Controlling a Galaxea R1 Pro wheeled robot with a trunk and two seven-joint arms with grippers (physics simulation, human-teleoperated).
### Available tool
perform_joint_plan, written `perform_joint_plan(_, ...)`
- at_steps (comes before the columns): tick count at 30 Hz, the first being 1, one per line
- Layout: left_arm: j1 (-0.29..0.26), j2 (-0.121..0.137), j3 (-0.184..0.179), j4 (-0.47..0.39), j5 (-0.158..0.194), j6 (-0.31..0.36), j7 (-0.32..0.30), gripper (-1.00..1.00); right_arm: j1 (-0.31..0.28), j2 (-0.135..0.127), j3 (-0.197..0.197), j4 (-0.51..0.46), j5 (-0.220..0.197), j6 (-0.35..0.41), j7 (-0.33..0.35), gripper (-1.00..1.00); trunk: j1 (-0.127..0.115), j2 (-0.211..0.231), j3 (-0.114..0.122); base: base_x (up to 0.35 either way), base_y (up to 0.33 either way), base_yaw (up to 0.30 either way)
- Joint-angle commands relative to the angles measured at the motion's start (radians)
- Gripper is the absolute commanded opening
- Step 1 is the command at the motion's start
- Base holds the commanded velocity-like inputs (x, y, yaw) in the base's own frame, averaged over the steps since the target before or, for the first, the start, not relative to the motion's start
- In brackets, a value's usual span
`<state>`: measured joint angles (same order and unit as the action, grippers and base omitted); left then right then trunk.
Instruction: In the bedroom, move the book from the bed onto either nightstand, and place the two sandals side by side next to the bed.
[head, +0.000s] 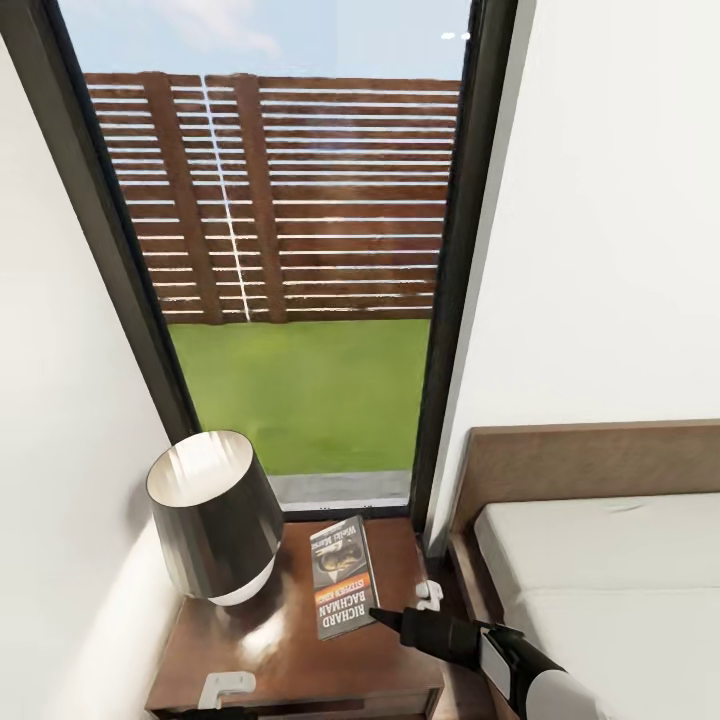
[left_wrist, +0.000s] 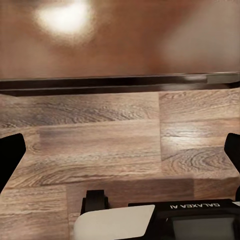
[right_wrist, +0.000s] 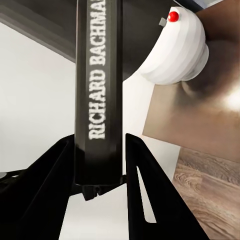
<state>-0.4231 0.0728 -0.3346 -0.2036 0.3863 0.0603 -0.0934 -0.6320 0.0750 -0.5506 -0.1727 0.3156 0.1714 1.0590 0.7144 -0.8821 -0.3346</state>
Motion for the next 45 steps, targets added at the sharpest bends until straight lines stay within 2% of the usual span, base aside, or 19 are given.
perform_joint_plan(1,0.0,0.001,-0.005,-0.002,0.01,0.005,-0.002,1.0,0.0,0.001,-0.011,-0.003,0.007,0.01,0.004,-1.0,0.0,-0.001,-0.001,0.0,0.0,0.002)
perform_joint_plan(45,0.0,0.001,-0.004,-0.002,0.01,0.004,-0.002,1.0,0.0,0.0,-0.016,-0.004,0.006,0.01,-0.008,-1.0,0.0,-0.001,-0.001,0.0,0.0,0.001)
